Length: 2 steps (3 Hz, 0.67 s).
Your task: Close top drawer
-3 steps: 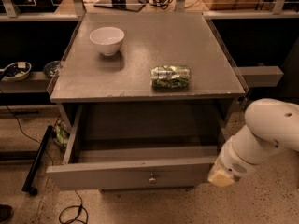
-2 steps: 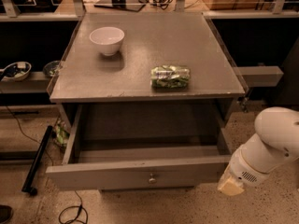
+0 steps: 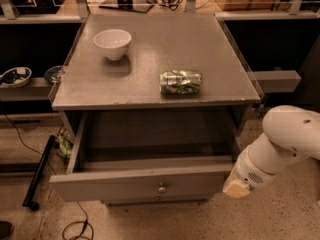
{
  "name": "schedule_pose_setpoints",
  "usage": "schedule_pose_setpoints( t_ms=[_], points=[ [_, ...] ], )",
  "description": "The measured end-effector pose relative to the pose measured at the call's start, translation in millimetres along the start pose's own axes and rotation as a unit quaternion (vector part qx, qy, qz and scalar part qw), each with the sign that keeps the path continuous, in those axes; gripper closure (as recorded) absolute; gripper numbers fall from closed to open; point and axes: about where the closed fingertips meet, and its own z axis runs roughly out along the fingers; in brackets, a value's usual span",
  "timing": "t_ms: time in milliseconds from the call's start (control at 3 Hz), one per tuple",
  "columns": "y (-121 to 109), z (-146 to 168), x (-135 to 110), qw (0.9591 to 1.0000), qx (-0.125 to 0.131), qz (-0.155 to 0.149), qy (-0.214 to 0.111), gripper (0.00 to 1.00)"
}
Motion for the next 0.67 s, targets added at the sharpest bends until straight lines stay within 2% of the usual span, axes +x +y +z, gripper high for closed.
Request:
schedule_pose_setpoints(
  t_ms=[333, 667],
  points=[
    [0, 0, 0, 1.0, 0.0, 0.0, 0.0, 1.0],
    [-12, 1, -57, 0.9987, 0.004, -0.029, -0.042, 1.0]
  ],
)
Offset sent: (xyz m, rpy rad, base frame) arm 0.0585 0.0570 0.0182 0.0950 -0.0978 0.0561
